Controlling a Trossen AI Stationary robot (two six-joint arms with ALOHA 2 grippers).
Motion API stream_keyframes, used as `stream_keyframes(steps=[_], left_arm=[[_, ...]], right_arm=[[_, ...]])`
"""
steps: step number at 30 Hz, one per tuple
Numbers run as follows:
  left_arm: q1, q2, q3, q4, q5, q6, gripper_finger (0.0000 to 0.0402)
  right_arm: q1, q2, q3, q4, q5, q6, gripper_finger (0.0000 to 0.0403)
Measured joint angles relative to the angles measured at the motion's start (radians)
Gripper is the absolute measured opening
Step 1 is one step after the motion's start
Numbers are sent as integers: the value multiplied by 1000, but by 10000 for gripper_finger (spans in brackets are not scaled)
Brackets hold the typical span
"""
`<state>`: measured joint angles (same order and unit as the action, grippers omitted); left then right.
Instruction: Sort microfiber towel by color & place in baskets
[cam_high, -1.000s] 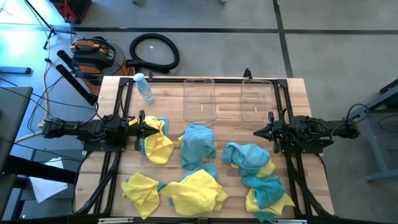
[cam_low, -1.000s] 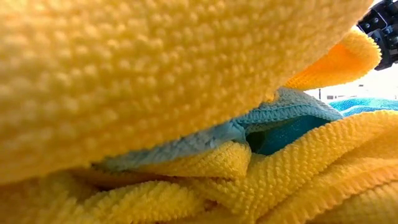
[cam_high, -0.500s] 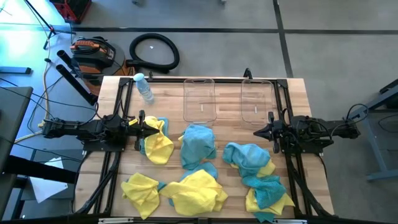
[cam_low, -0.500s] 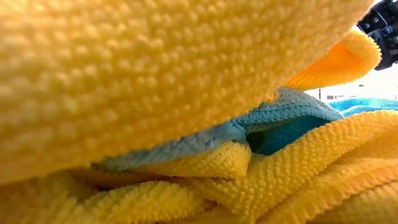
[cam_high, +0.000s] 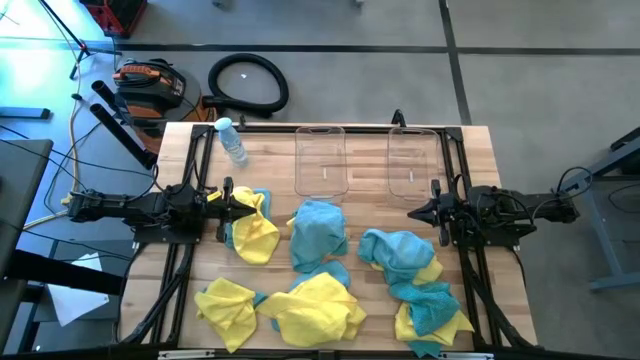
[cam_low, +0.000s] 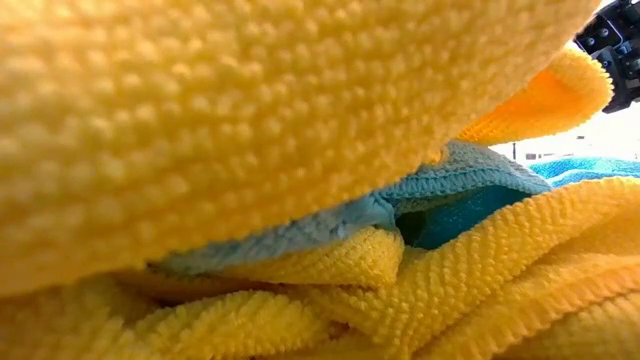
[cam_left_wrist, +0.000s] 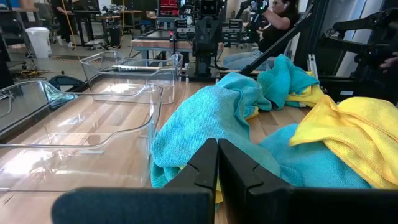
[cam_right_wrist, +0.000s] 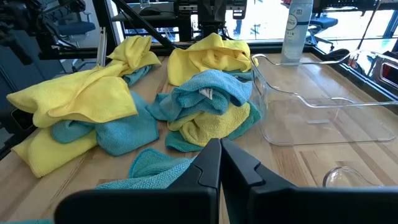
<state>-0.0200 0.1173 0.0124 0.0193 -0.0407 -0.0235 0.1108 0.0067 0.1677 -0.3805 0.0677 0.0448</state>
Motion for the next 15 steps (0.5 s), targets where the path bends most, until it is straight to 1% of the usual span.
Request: stream_keyframes(steps=[3, 9, 12, 15], left_arm=[[0, 0, 0, 0, 0, 0, 0], [0, 0, 0, 0, 0, 0, 0], [0, 0, 0, 0, 0, 0, 0], [0, 0, 0, 0, 0, 0, 0]], right_arm=[[0, 0, 0, 0, 0, 14, 0], [0, 0, 0, 0, 0, 217, 0], [0, 0, 0, 9, 10, 245, 0], [0, 0, 0, 37, 43, 283, 0]])
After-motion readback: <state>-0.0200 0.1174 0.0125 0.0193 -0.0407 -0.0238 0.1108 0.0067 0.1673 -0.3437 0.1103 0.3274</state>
